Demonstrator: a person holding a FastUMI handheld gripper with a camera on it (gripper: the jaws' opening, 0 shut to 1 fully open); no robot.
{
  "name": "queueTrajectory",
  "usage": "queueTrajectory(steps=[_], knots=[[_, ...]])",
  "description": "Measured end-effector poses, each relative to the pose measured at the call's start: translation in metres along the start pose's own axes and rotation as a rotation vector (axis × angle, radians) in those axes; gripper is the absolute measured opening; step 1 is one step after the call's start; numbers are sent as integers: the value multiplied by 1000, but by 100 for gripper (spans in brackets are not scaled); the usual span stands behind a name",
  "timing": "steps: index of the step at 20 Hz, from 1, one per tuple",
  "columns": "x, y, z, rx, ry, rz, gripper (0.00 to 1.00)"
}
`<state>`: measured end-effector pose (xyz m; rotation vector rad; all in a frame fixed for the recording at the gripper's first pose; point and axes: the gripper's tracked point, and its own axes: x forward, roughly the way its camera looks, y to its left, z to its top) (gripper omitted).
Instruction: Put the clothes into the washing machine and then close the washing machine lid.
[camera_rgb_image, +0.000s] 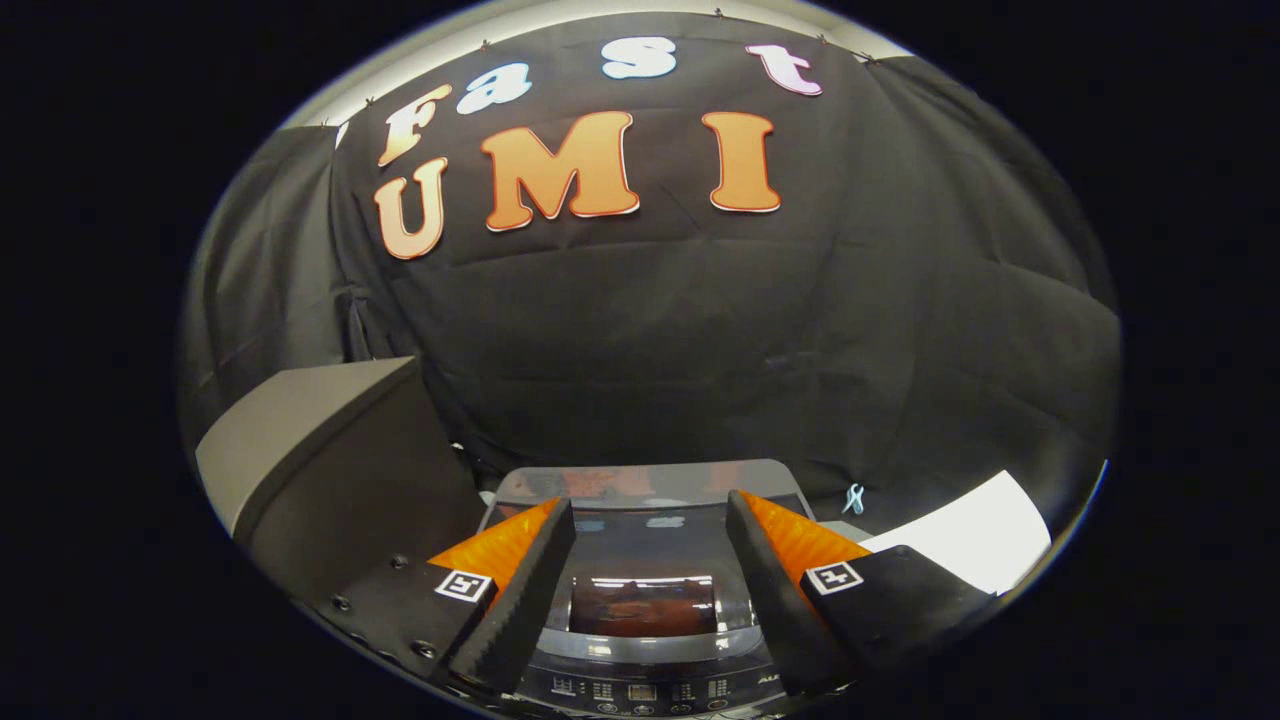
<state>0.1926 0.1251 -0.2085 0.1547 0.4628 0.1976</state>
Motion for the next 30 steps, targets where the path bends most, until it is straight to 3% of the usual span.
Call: queueTrajectory(steps=[5, 13, 23, 30], knots=[[-46, 15, 53, -10, -108, -9, 98], [-165, 26, 141, -1, -280, -80, 98], [-285, 43, 167, -50, -368, -173, 97], [-335, 39, 183, -21, -425, -154, 96]])
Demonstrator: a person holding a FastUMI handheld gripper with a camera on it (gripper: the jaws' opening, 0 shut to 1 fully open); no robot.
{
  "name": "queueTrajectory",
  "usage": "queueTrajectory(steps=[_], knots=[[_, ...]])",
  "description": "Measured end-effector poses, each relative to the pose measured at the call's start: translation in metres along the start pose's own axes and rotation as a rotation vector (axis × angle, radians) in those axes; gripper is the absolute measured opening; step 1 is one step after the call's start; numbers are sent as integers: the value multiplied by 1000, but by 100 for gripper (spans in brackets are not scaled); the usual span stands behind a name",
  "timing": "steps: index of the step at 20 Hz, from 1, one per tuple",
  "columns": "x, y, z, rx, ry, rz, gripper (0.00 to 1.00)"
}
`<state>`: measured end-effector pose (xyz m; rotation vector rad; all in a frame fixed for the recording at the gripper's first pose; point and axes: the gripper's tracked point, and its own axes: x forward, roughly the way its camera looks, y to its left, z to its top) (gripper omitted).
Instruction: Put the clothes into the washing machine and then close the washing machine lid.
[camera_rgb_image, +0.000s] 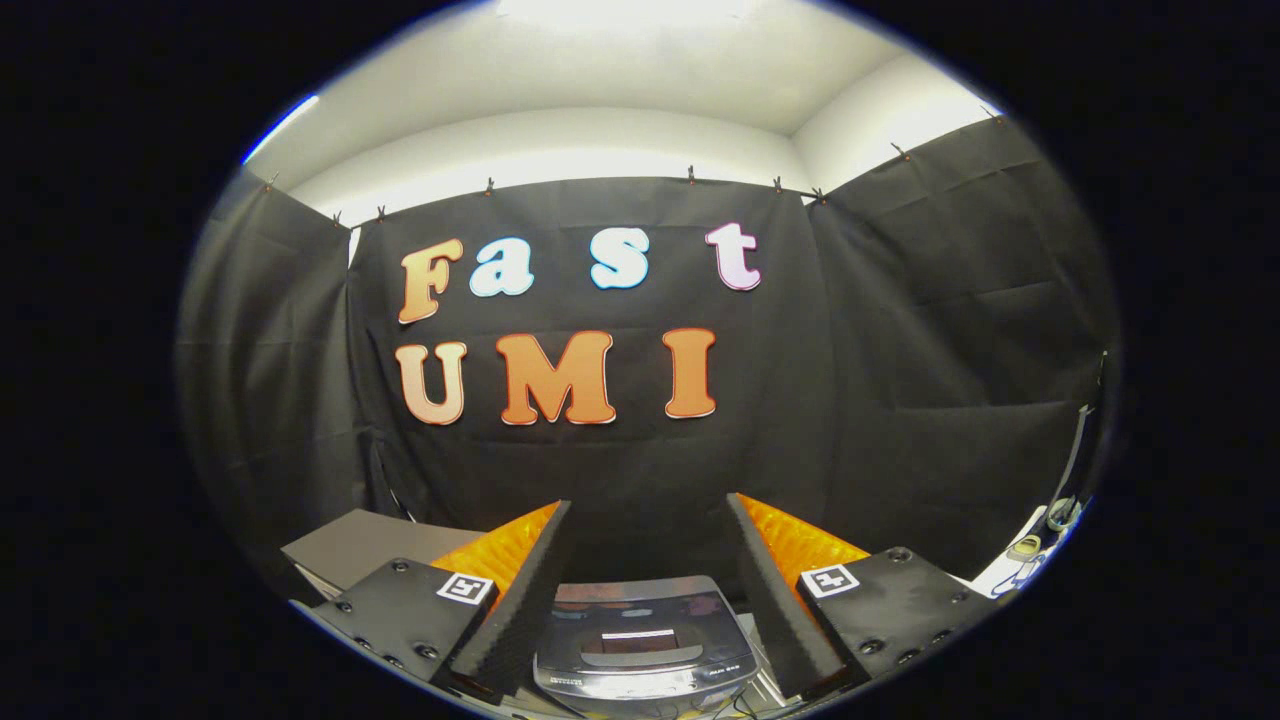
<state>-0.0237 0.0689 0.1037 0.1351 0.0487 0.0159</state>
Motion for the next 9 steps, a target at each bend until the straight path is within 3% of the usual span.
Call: queueTrajectory(steps=[9], knots=[[-18, -33, 27, -22, -41, 4, 96]])
